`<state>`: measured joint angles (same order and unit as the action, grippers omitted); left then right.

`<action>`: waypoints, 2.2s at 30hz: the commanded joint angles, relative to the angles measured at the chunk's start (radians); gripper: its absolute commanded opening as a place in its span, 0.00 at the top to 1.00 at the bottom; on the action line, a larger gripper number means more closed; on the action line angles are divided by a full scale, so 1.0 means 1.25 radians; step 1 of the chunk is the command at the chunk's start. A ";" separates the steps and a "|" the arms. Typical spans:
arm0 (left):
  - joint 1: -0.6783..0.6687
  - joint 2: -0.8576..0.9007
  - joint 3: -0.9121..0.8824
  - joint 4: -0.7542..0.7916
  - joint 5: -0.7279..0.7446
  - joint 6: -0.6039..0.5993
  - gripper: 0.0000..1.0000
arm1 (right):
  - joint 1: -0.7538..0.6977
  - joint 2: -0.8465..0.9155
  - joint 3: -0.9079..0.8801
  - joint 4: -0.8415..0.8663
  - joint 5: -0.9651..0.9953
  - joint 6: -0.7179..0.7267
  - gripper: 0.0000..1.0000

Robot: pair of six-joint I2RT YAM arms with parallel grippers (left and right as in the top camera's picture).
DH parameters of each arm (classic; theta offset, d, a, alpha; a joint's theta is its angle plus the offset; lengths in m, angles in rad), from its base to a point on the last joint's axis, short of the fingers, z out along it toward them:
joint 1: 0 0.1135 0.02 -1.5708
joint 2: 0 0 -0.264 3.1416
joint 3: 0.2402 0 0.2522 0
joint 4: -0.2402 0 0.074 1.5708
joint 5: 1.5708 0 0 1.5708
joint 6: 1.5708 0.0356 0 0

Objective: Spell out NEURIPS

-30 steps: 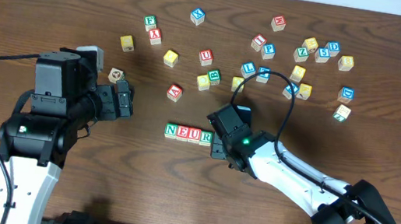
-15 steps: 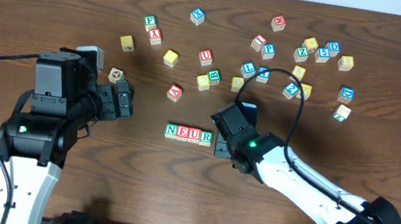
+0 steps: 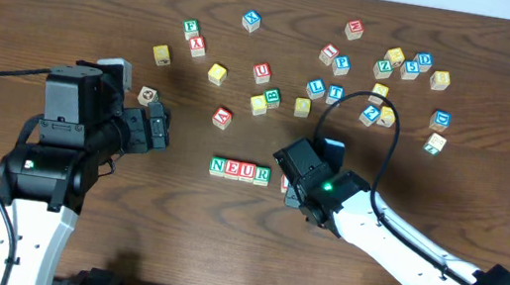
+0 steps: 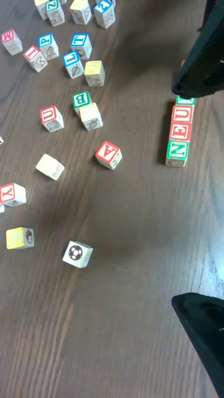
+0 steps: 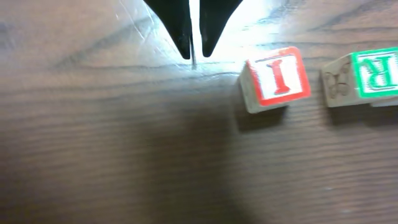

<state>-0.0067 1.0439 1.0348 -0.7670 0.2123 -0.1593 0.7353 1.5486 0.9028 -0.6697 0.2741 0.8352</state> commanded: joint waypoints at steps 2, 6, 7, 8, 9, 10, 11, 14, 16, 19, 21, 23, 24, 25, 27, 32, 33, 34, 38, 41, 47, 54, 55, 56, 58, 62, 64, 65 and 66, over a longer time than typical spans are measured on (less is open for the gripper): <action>0.005 0.001 0.022 -0.002 0.010 0.007 0.02 | 0.000 -0.012 0.012 -0.003 0.024 0.042 0.99; 0.005 0.001 0.022 -0.002 0.010 0.007 0.02 | 0.000 -0.009 -0.010 0.019 0.024 0.056 0.98; 0.005 0.001 0.022 -0.002 0.010 0.007 0.02 | 0.000 -0.005 -0.018 0.031 0.022 0.058 0.98; 0.005 0.001 0.022 -0.002 0.010 0.007 0.02 | 0.000 -0.002 -0.024 0.039 0.021 0.062 0.98; 0.005 0.001 0.022 -0.002 0.010 0.007 0.02 | 0.000 0.004 -0.031 0.048 0.017 0.063 0.97; 0.005 0.001 0.022 -0.002 0.010 0.007 0.02 | 0.000 0.009 -0.035 0.056 0.012 0.062 0.97; 0.005 0.001 0.022 -0.002 0.010 0.007 0.02 | 0.000 0.017 -0.039 0.064 0.006 0.062 0.98; 0.005 0.001 0.022 -0.002 0.010 0.007 0.02 | 0.000 0.039 -0.040 0.076 0.002 0.062 0.98; 0.005 0.001 0.022 -0.002 0.010 0.007 0.02 | 0.002 0.055 -0.040 0.082 -0.003 0.062 0.98; 0.005 0.001 0.022 -0.002 0.010 0.007 0.02 | 0.008 0.070 -0.040 0.092 -0.007 0.062 0.99; 0.005 0.001 0.022 -0.002 0.010 0.007 0.02 | 0.013 0.074 -0.040 0.097 -0.013 0.062 0.98; 0.005 0.001 0.022 -0.002 0.010 0.007 0.02 | 0.016 0.074 -0.040 0.099 -0.015 0.062 0.98; 0.005 0.001 0.022 -0.002 0.010 0.007 0.02 | 0.017 0.074 -0.040 0.100 -0.015 0.062 0.98; 0.005 0.001 0.022 -0.002 0.010 0.007 0.02 | 0.018 0.074 -0.040 0.103 -0.015 0.062 0.98; 0.005 0.001 0.022 -0.002 0.010 0.007 0.02 | 0.019 0.074 -0.040 0.106 -0.015 0.062 0.98; 0.005 0.001 0.022 -0.002 0.010 0.007 0.02 | 0.023 0.075 -0.040 0.118 -0.017 0.062 0.99; 0.005 0.001 0.022 -0.002 0.010 0.007 0.02 | 0.025 0.077 -0.040 0.124 -0.017 0.062 0.99; 0.005 0.001 0.022 -0.002 0.010 0.007 0.02 | 0.026 0.078 -0.040 0.128 -0.017 0.062 0.99; 0.005 0.001 0.022 -0.002 0.010 0.007 0.02 | 0.027 0.088 -0.040 0.140 -0.016 0.061 0.99; 0.005 0.001 0.022 -0.002 0.010 0.007 0.02 | 0.027 0.099 -0.040 0.151 -0.014 0.052 0.99; 0.005 0.001 0.022 -0.002 0.010 0.007 0.02 | 0.027 0.111 -0.040 0.172 -0.013 0.039 0.99; 0.005 0.001 0.022 -0.002 0.010 0.007 0.02 | 0.027 0.111 -0.040 0.175 0.013 0.039 0.99; 0.005 0.001 0.022 -0.002 0.010 0.007 0.02 | 0.027 0.111 -0.040 0.177 0.013 0.037 0.99; 0.005 0.001 0.022 -0.002 0.010 0.007 0.02 | 0.027 0.111 -0.040 0.179 0.013 0.037 0.99; 0.005 0.001 0.022 -0.002 0.010 0.007 0.02 | 0.027 0.111 -0.040 0.181 0.013 0.037 0.99; 0.005 0.001 0.022 -0.002 0.010 0.007 0.02 | 0.027 0.111 -0.040 0.192 0.012 0.025 0.99; 0.005 0.001 0.022 -0.002 0.010 0.007 0.02 | 0.027 0.111 -0.040 0.193 0.009 0.025 0.99; 0.005 0.001 0.022 -0.002 0.010 0.007 0.02 | 0.027 0.111 -0.040 0.194 0.007 0.025 0.99; 0.005 0.001 0.022 -0.002 0.010 0.007 0.02 | 0.027 0.111 -0.040 0.195 0.006 0.024 0.99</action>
<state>-0.0067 1.0439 1.0348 -0.7670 0.2123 -0.1593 0.7628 1.6810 0.8570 -0.4286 0.2623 0.8799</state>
